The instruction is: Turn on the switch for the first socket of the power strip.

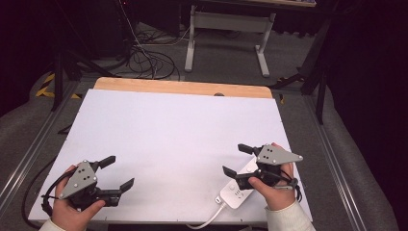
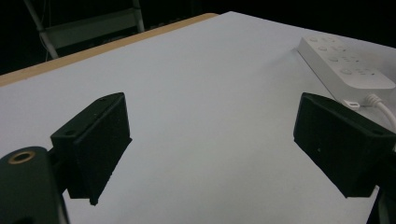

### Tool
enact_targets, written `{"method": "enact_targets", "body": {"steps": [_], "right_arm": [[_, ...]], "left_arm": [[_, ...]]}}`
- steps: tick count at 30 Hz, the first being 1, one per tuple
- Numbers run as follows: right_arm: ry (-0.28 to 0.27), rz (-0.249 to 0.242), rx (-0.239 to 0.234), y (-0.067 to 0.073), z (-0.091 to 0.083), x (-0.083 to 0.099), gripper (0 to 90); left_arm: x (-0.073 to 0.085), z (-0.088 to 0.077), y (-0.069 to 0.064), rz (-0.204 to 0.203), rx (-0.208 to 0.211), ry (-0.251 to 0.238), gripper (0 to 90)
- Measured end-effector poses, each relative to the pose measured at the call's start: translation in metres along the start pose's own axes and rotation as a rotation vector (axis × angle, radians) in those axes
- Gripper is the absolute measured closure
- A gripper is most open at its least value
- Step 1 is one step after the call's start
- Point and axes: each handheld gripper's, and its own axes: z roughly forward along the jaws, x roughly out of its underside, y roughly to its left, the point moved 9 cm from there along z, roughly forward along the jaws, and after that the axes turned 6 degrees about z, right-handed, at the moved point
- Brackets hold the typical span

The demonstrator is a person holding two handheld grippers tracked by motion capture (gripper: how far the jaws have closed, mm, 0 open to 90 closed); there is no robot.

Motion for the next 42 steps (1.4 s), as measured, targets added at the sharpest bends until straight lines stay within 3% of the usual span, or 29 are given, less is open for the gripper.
{"method": "enact_targets", "body": {"steps": [5, 7, 12, 16, 20, 27, 29, 32, 35, 42], "right_arm": [[-0.015, -0.005, 0.002, -0.004, -0.009, 0.003, 6.8], [0.0, -0.004, -0.039, -0.004, -0.014, 0.007, 0.5], [-0.029, 0.018, -0.005, -0.017, -0.029, 0.016, 2.2], [-0.021, 0.035, 0.041, -0.03, -0.038, 0.03, 2.1], [-0.011, 0.052, 0.07, -0.038, -0.04, 0.042, 2.4], [0.003, 0.081, 0.073, -0.046, -0.042, 0.06, 1.1], [-0.002, 0.08, 0.062, -0.046, -0.041, 0.066, 1.2], [-0.017, 0.068, 0.063, -0.049, -0.041, 0.075, 1.1], [-0.021, 0.067, 0.064, -0.05, -0.042, 0.08, 1.1], [0.006, 0.07, 0.063, -0.051, -0.041, 0.097, 1.0]], "left_arm": [[-0.001, 0.0, 0.0, 0.018, -0.009, 0.005, 9.3], [0.0, -0.001, 0.001, 0.018, -0.008, 0.004, 8.3], [0.0, -0.004, 0.003, 0.019, -0.01, 0.001, 7.6], [0.003, -0.004, 0.004, 0.015, -0.008, 0.005, 7.3], [0.005, -0.004, 0.006, 0.013, -0.013, 0.007, 7.2], [0.007, -0.005, 0.008, 0.003, -0.01, 0.002, 5.4], [0.008, -0.005, 0.01, 0.019, -0.02, 0.007, 4.9], [0.009, -0.006, 0.01, 0.003, -0.01, -0.004, 4.9], [0.01, -0.006, 0.011, 0.011, -0.02, 0.002, 4.8], [0.015, -0.007, 0.011, 0.008, -0.009, 0.0, 4.9]]}}
